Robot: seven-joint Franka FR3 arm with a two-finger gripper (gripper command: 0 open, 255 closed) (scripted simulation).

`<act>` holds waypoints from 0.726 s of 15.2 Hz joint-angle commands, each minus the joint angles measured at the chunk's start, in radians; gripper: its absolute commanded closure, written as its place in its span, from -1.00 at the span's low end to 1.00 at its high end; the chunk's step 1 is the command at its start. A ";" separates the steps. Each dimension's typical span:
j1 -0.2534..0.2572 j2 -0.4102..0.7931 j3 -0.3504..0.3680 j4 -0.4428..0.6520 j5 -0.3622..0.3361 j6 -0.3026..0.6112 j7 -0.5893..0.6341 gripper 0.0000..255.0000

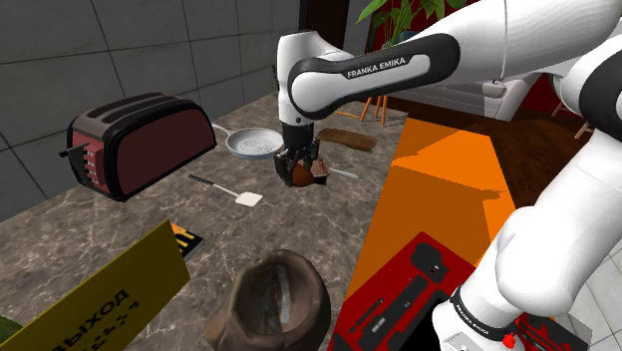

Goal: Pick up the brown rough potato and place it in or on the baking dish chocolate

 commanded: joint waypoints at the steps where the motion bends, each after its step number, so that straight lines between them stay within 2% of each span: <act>1: 0.000 -0.010 0.000 0.017 0.002 -0.028 -0.001 1.00; 6: -0.001 -0.021 -0.001 0.066 0.004 -0.087 -0.002 1.00; 11: -0.055 0.038 -0.057 0.135 -0.016 -0.099 -0.105 1.00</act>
